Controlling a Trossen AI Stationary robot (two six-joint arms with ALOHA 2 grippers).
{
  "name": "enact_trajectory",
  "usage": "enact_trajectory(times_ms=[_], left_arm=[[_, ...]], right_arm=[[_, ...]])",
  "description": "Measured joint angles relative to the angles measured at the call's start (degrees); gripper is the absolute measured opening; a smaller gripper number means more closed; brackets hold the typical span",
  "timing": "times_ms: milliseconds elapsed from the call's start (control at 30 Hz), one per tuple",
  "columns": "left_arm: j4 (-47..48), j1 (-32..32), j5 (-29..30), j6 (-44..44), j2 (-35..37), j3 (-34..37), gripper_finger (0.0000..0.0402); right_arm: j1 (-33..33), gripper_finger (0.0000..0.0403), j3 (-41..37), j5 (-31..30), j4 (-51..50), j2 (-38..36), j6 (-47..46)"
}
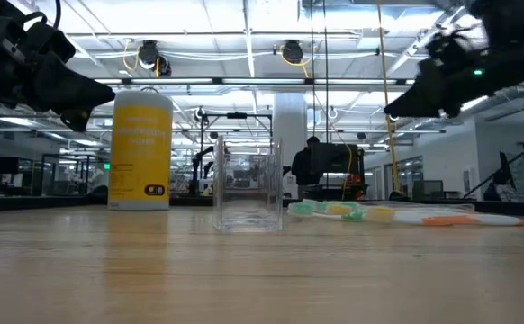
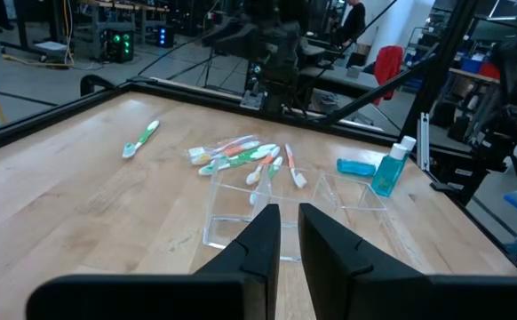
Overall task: Pick & Place toothbrushing station
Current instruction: Put the green toothbrush into the transparent organizer
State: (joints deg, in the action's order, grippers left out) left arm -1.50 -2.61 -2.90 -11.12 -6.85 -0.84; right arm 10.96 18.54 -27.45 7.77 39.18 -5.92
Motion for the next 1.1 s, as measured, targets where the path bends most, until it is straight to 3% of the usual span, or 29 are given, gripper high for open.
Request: enact_trajectory(times_ms=[100, 300, 500, 667, 1100], left_arm=[[0.0, 0.0, 0.0, 0.0, 0.0, 0.0, 0.0049], [0.0, 0.0, 0.0, 0.0, 0.0, 0.0, 0.0049], [0.0, 0.0, 0.0, 0.0, 0.0, 0.0, 0.0049], [0.0, 0.0, 0.0, 0.0, 0.0, 0.0, 0.0049], [0.0, 0.0, 0.0, 0.0, 0.0, 0.0, 0.0049]], right_arm=[[7.7, 0.0149, 7.7, 7.3, -7.8, 11.0, 0.5], [22.0, 0.0172, 20.1, 17.5, -10.6, 29.8, 8.1], [30.2, 0.0193, 27.8, 26.0, -14.8, 43.4, 15.3], [31.7, 0.0196, 30.6, 33.4, -17.5, 51.6, 16.5], [28.5, 0.0189, 31.0, 33.7, -17.4, 59.2, 23.3]])
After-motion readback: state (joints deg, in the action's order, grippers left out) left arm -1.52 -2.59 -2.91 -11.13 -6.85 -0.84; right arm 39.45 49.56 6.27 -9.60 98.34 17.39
